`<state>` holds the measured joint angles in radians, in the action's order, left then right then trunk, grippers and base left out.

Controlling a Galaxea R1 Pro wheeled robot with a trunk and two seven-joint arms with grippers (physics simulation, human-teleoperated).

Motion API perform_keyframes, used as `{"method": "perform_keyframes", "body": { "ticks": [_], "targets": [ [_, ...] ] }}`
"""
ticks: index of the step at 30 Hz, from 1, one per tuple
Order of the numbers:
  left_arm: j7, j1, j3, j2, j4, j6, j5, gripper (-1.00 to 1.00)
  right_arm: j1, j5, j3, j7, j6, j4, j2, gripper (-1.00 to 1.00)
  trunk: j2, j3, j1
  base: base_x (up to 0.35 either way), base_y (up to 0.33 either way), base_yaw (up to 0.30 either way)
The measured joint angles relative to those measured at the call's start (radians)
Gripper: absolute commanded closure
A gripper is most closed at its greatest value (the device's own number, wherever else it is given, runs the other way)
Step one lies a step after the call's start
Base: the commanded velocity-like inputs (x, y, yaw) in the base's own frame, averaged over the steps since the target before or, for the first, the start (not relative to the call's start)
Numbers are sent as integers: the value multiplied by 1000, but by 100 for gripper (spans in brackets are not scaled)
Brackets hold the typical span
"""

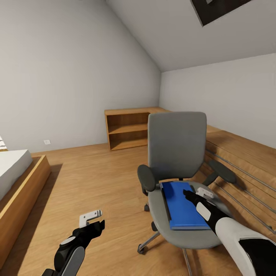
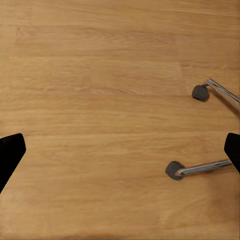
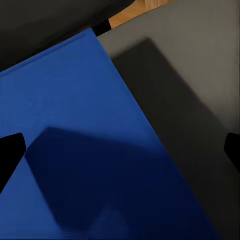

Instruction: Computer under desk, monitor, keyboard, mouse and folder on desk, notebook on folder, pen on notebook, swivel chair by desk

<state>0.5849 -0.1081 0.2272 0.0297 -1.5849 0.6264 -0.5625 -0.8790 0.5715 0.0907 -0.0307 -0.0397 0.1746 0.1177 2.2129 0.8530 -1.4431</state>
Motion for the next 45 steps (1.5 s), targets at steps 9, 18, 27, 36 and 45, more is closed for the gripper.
{"method": "perform_keyframes", "body": {
  "ticks": [9, 18, 27, 36, 45],
  "targets": [
    [0, 0, 0, 0, 0, 0, 0, -100, 0, 0, -6, 1, 0, -3, 0, -100, 0, 0, 0, -146, 0, 0],
    [0, 0, -1, 0, 0, 0, 0, -100, 0, 1, -4, 3, 0, -3, 0, -100, 0, 0, 0, -75, 0, 0],
    [0, 0, 1, 0, 0, 0, 0, -100, 0, 0, -2, 5, 0, -4, 0, -100, 0, 0, 0, -194, 0, 0],
    [0, 0, 1, 0, 0, 0, 0, -100, 0, 0, 2, 5, 0, -4, 0, -100, 0, 0, 0, -131, 0, 0],
    [0, 0, 1, 0, 0, 0, 0, -100, 0, -1, 2, 5, 0, -5, 0, -100, 0, 0, 0, -6, 0, 0]
  ]
}}
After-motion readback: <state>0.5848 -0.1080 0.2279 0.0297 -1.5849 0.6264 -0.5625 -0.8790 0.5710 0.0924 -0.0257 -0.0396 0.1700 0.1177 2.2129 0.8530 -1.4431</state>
